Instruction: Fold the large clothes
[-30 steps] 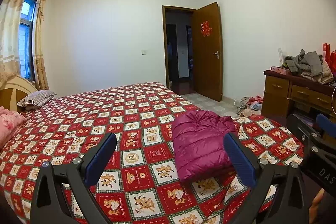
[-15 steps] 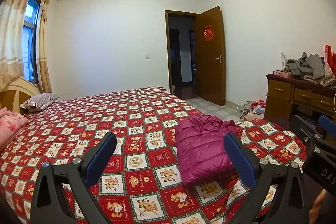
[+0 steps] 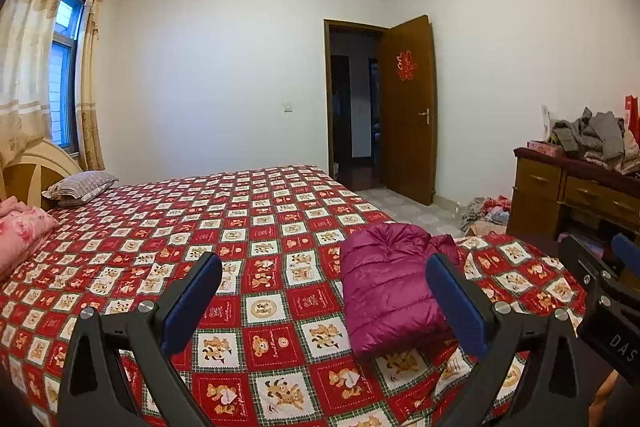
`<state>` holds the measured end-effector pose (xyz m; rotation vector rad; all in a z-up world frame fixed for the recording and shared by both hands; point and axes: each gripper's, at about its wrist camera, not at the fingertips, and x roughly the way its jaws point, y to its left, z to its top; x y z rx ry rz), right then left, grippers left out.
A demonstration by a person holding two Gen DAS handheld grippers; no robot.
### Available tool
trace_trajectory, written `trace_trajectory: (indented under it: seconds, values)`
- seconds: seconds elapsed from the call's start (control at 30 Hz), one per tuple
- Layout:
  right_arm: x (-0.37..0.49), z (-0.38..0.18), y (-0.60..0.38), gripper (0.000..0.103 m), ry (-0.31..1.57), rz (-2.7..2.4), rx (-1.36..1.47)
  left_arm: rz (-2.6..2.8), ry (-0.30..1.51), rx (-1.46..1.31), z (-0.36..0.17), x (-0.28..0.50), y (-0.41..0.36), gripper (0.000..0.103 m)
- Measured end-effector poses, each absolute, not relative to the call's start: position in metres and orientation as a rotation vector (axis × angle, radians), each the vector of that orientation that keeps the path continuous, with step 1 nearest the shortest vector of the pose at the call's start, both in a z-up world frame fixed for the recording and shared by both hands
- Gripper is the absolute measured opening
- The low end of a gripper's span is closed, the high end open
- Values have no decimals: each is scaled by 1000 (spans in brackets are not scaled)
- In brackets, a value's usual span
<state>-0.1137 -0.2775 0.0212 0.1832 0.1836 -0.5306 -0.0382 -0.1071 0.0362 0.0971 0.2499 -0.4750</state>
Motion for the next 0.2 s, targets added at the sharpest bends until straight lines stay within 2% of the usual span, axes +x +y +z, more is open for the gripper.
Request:
trace_trajectory:
  seconds: [0.2]
  values:
    - [-113, 21, -276, 97, 187, -533, 184, -466, 256, 107, 36, -37, -108, 102]
